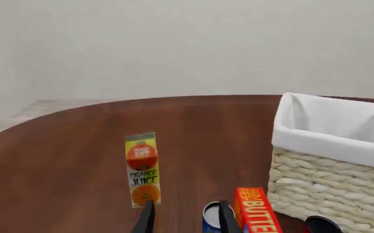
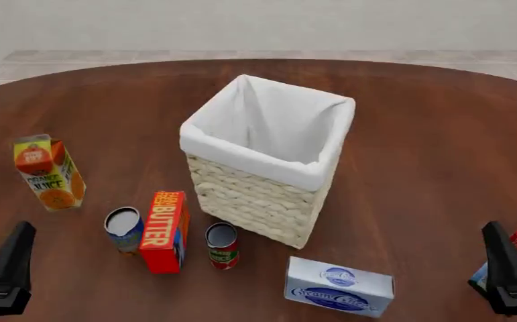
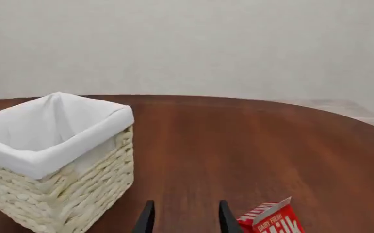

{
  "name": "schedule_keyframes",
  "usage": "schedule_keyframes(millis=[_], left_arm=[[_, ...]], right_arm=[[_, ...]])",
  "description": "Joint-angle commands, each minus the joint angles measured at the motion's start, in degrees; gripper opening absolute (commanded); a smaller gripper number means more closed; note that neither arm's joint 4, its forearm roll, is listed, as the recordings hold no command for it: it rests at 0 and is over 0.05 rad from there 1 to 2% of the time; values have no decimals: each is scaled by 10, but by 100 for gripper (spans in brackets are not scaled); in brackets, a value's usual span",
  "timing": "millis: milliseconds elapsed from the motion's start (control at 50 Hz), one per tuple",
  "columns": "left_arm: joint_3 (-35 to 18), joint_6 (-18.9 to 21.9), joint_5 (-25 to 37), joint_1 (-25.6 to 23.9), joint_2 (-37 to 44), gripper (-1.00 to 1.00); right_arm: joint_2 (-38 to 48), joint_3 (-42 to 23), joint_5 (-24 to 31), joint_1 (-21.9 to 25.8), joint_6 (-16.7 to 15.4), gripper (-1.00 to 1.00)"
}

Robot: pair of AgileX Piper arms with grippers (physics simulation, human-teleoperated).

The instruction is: Pick up the alphabet soup and the tomato sauce, and put them in the basket.

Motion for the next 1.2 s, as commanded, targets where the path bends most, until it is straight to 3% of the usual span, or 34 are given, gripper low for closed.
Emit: schedule_keyframes(millis=[20, 320, 460, 620, 720, 1040, 1200], left_arm=[[-2, 7, 1, -7, 1, 100], [-6, 18, 2, -18, -1, 100], [-45, 31, 31, -36, -1, 100], [-116, 4, 79, -50, 0, 100], [-153, -8, 74, -46, 44, 100], [-247, 12, 60, -113, 184, 100], [-271, 2, 66, -117, 224, 100]], right_arm=[[0, 0, 0, 4, -6, 100], [8, 1, -8, 12, -9, 100], [27, 1, -28, 13, -12, 100], [38, 1, -37, 20, -17, 100], [4, 1, -3, 24, -18, 100], [20, 1, -19, 26, -23, 100], [28, 1, -26, 26, -29, 100]])
